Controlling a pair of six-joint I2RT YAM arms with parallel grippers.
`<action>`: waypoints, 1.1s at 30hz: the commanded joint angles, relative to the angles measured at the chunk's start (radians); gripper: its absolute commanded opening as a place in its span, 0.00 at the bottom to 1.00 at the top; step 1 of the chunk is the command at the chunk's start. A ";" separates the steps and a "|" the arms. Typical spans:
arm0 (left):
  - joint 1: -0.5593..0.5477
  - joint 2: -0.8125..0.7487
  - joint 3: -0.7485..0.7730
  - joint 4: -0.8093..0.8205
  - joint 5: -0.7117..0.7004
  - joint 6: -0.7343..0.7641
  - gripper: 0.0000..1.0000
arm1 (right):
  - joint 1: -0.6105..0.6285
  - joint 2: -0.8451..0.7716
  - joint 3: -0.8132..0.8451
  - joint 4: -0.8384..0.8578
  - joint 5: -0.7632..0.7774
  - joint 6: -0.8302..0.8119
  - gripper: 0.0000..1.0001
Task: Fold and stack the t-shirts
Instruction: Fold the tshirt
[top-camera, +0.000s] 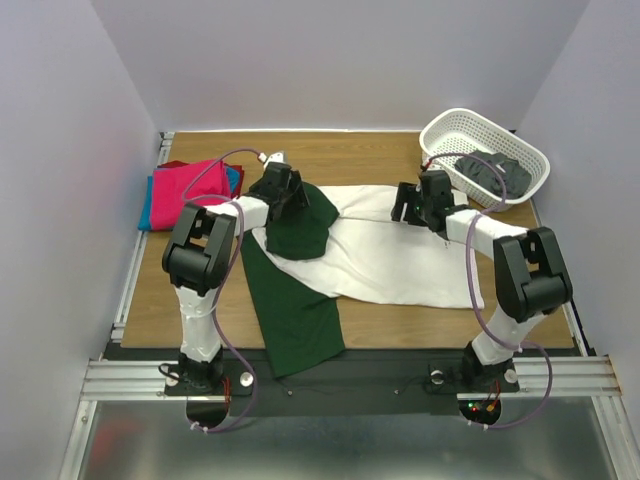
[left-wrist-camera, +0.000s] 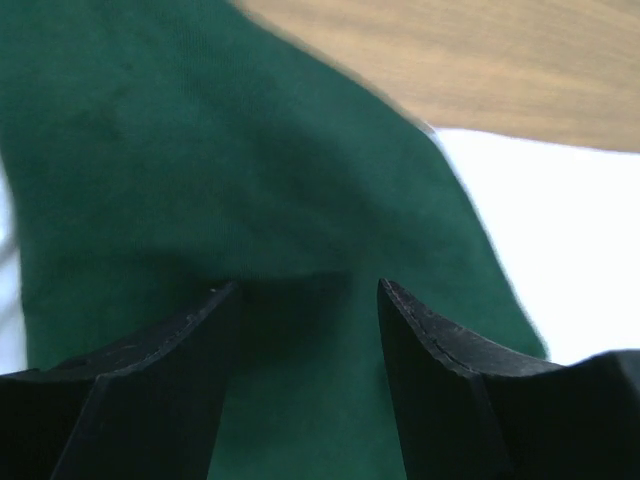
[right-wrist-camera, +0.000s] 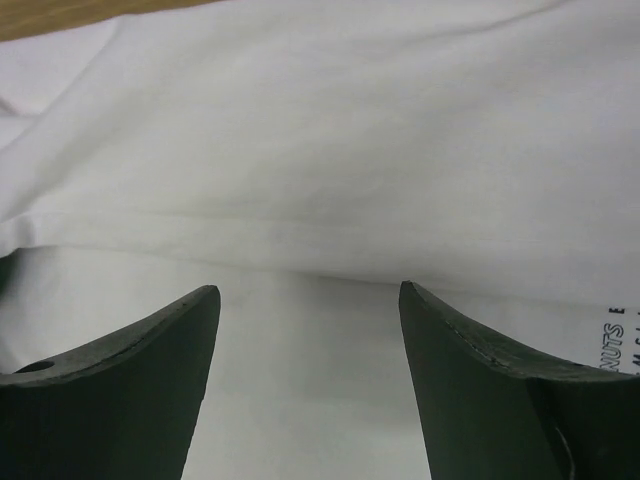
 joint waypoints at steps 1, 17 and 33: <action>0.019 0.037 0.084 -0.011 0.022 0.010 0.69 | -0.019 0.068 0.080 0.015 0.057 -0.039 0.78; 0.096 0.226 0.273 0.003 0.150 0.097 0.69 | -0.047 0.294 0.209 0.013 0.041 -0.027 0.79; -0.128 -0.533 -0.338 0.005 -0.335 0.029 0.72 | -0.045 -0.351 -0.135 0.032 -0.072 -0.056 0.83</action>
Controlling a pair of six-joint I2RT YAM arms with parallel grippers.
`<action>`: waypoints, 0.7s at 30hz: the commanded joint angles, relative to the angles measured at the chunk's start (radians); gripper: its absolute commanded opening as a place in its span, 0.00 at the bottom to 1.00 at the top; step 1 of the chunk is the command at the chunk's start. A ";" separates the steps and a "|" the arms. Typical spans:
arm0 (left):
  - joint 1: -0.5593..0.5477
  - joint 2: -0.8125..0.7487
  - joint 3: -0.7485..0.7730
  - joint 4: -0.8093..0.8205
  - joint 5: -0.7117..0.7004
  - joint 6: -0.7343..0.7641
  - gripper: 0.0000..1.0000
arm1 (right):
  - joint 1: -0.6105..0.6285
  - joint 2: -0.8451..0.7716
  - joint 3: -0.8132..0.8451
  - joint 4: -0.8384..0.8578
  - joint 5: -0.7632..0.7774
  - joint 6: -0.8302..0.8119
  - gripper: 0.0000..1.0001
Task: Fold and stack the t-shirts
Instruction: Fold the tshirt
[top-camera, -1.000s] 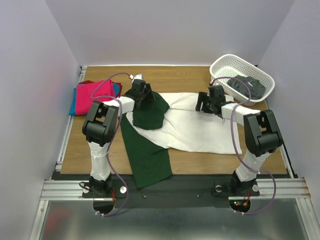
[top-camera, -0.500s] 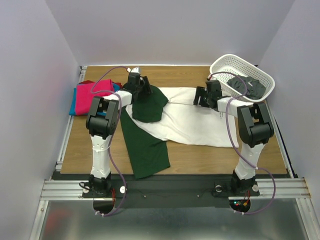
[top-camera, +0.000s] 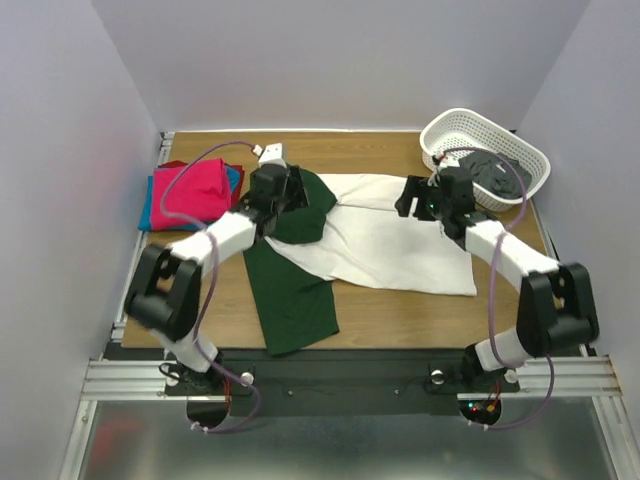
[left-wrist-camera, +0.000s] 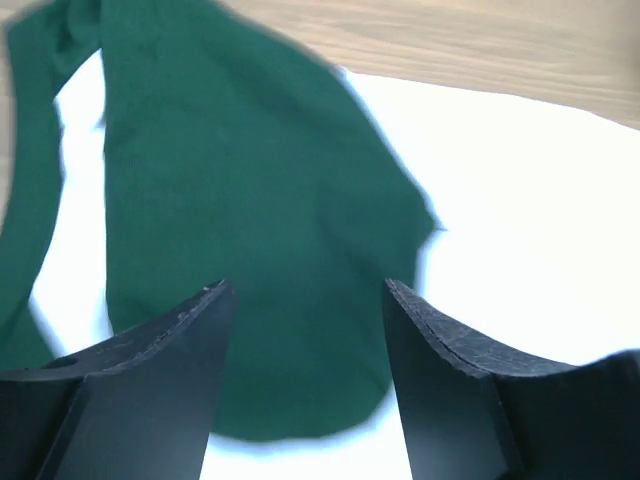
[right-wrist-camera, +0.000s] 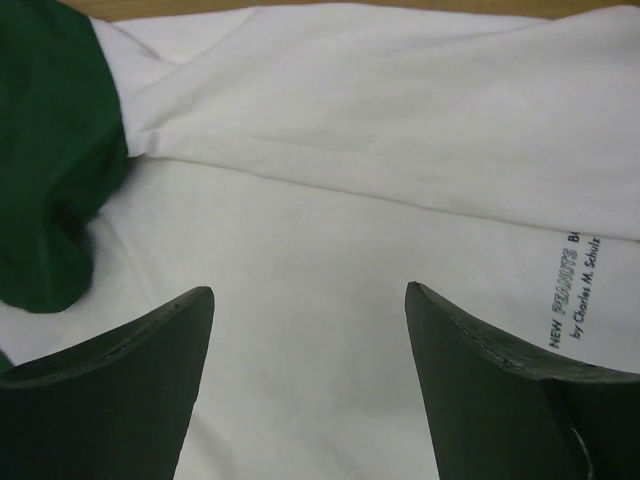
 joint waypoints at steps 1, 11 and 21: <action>-0.096 -0.338 -0.296 -0.034 -0.248 -0.164 0.72 | -0.004 -0.223 -0.119 0.028 0.009 0.012 0.83; -0.387 -0.814 -0.573 -0.572 -0.416 -0.635 0.71 | -0.007 -0.363 -0.227 0.011 0.006 0.078 0.85; -0.769 -0.620 -0.535 -0.858 -0.427 -1.020 0.77 | -0.042 -0.383 -0.244 0.011 -0.009 0.072 0.88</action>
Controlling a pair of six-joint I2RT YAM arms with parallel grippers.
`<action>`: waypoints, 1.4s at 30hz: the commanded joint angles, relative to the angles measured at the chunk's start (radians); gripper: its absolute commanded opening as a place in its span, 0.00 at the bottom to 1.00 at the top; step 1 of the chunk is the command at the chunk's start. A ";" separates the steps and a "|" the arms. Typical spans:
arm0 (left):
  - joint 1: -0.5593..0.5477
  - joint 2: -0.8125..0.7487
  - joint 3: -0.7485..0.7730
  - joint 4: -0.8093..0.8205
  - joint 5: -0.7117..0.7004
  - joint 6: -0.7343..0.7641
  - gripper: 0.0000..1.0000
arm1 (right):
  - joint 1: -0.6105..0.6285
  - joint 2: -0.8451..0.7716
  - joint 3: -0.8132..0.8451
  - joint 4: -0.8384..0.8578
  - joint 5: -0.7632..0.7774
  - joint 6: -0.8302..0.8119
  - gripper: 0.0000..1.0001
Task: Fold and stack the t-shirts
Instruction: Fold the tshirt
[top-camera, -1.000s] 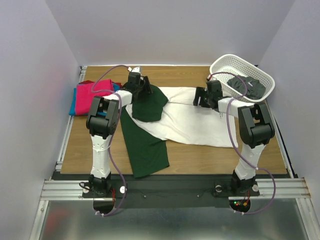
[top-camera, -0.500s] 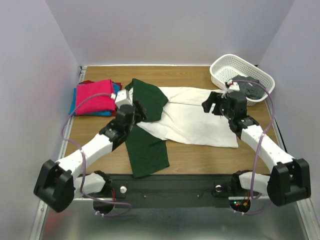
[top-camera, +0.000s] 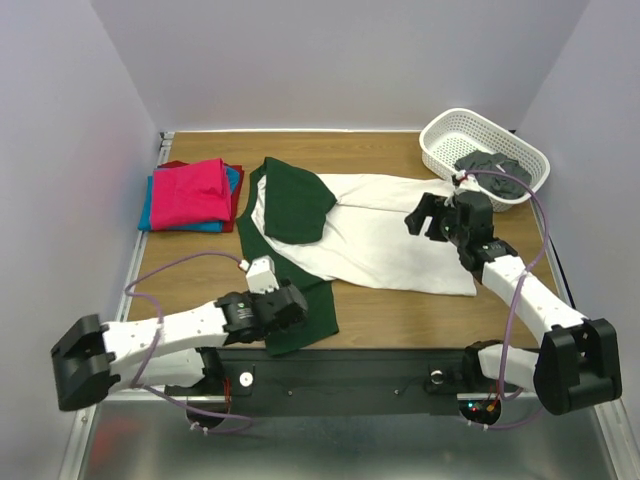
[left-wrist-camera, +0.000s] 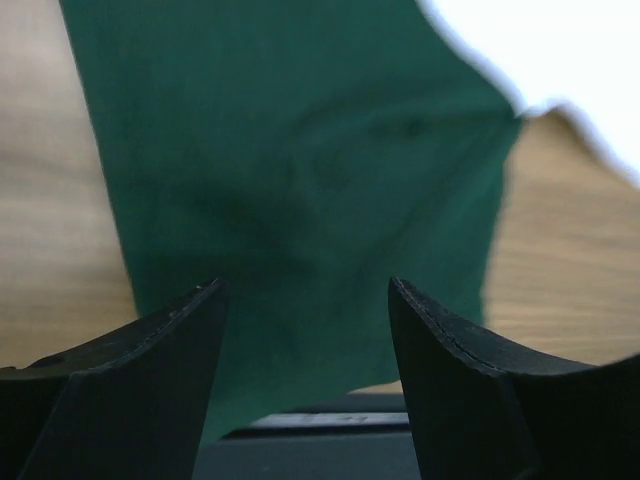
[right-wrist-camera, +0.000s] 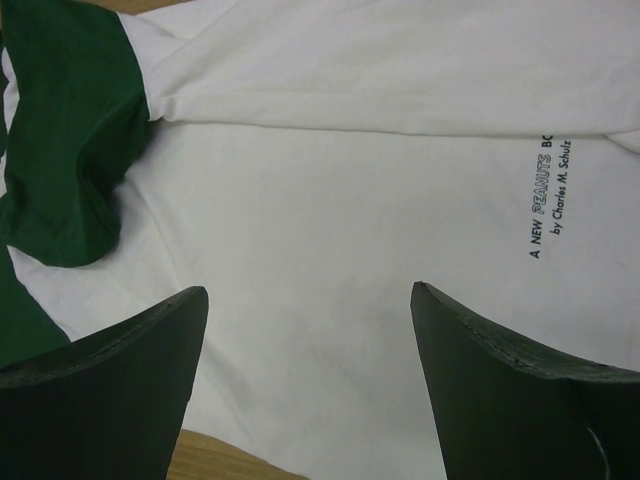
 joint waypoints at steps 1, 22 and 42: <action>-0.167 0.184 0.077 -0.230 -0.068 -0.274 0.80 | -0.034 -0.032 -0.001 0.023 -0.020 0.001 0.89; -0.316 0.163 0.180 -0.530 -0.076 -0.721 0.80 | -0.100 -0.035 -0.018 0.024 -0.107 0.001 0.89; -0.317 0.351 0.143 -0.489 -0.030 -1.083 0.75 | -0.115 -0.017 -0.015 0.024 -0.157 0.004 0.89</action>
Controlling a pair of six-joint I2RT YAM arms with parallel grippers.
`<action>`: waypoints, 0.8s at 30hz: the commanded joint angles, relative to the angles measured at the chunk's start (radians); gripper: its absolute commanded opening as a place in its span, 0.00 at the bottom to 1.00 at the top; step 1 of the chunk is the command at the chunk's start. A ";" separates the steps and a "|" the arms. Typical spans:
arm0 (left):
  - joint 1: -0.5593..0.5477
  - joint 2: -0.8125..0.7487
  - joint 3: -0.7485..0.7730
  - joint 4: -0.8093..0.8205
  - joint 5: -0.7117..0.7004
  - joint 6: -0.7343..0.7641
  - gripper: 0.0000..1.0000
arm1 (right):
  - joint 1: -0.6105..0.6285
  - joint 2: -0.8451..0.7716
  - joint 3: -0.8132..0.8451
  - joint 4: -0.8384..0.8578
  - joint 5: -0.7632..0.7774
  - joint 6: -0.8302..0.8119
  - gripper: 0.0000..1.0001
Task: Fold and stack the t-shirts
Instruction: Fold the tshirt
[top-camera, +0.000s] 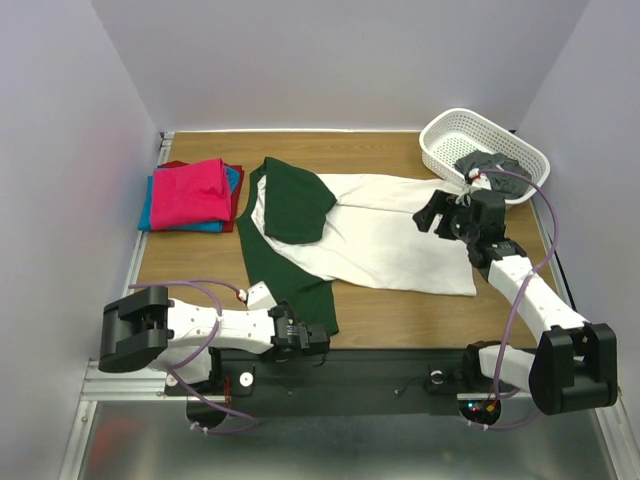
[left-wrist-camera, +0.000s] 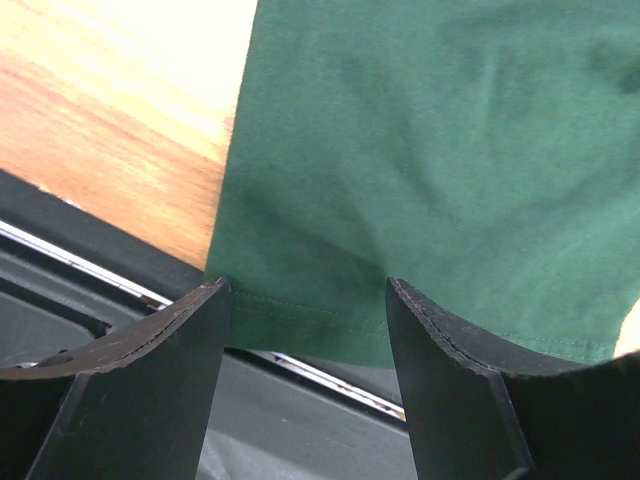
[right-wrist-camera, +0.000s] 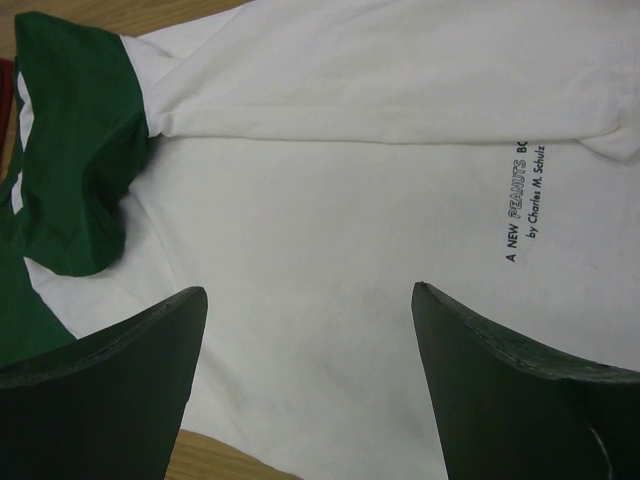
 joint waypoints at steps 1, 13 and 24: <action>-0.005 -0.034 -0.014 -0.064 0.007 -0.345 0.75 | -0.009 -0.007 -0.014 0.025 -0.017 0.003 0.89; -0.005 -0.063 -0.046 -0.035 0.041 -0.351 0.75 | -0.010 -0.004 -0.018 0.025 -0.017 0.003 0.89; -0.005 -0.062 -0.068 0.011 0.036 -0.327 0.39 | -0.013 -0.010 -0.022 0.025 -0.015 0.003 0.89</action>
